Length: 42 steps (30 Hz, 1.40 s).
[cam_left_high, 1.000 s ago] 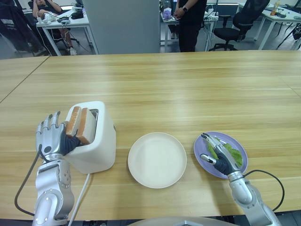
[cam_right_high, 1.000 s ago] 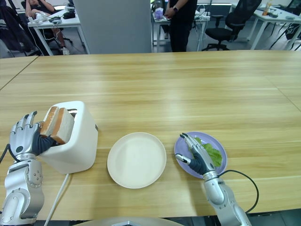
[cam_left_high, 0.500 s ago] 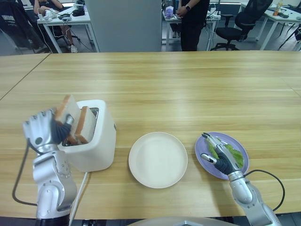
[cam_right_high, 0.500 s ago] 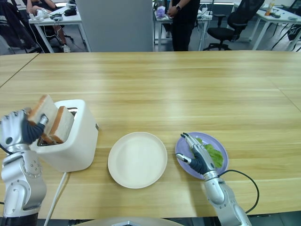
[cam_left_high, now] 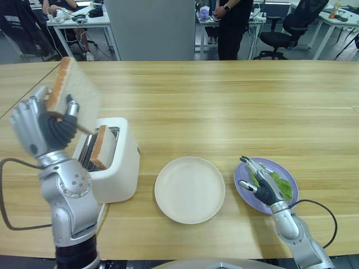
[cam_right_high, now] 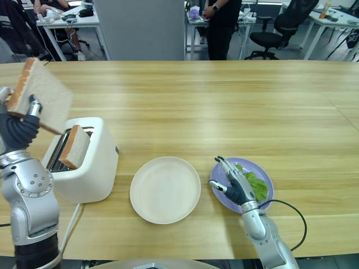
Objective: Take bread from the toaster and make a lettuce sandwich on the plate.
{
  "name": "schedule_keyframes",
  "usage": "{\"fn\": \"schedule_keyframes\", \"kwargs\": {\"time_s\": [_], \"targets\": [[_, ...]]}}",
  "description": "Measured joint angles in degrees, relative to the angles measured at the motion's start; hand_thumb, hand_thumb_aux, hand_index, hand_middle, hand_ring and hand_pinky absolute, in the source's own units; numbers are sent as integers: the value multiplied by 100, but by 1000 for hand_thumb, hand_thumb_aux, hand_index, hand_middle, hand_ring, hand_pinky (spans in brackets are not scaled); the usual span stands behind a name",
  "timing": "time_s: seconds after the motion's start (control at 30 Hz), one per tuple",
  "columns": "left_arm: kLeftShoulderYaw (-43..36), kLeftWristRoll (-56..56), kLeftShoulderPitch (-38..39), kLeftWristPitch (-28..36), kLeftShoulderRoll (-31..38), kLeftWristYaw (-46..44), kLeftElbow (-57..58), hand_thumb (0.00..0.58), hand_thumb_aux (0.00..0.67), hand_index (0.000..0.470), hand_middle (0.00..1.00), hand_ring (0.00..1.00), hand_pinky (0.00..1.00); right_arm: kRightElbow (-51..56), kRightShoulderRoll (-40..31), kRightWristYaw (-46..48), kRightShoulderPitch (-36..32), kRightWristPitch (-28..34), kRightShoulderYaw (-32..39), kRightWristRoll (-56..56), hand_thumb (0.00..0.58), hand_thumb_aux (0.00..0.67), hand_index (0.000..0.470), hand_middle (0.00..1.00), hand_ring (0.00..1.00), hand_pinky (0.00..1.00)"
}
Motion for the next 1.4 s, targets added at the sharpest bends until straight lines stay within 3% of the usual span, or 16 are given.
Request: {"fn": "schedule_keyframes", "kwargs": {"time_s": [0.27,0.43,0.73,1.07,1.17,1.2,1.23,1.27,1.3,1.4], "targets": [[-1149,-2918,728,-584,-1044,-1686,449,580,670,460,1000,1000,1000,-182,86,349,-256,151,-231,622,0,0,0,0,0,0],[-1832,-3666,1187,-583,-881,-2620,894,580,670,460,1000,1000,1000,-187,109,388,-272,145,-252,650,0,0,0,0,0,0],[-2633,-3161,1346,-588,-89,-3023,2054,580,670,460,1000,1000,1000,-273,114,393,-425,105,-312,663,0,0,0,0,0,0],[-3170,-1677,952,-689,130,-2216,2595,580,670,460,1000,1000,1000,-270,114,445,-423,101,-295,734,0,0,0,0,0,0],[-3308,-1275,926,-669,209,-2000,2597,576,612,420,1000,1000,1000,-267,114,458,-422,101,-295,756,0,0,0,0,0,0],[-3333,-1177,922,-661,225,-1945,2599,540,494,339,1000,1000,1000,-265,114,462,-422,101,-294,757,0,0,0,0,0,0],[-3367,-1057,904,-666,236,-1868,2624,307,210,144,1000,1000,1000,-265,114,462,-418,101,-294,757,0,0,0,0,0,0],[-3395,-950,888,-670,246,-1800,2653,307,210,144,1000,1000,1000,-265,115,462,-416,101,-291,757,0,0,0,0,0,0],[-3450,-791,869,-669,273,-1702,2697,0,0,0,1000,1000,1000,-264,115,462,-413,101,-289,757,0,0,0,0,0,0],[-3558,-416,818,-654,338,-1510,2783,0,0,0,969,969,969,-261,115,464,-413,101,-285,757,0,0,0,0,0,0]]}}
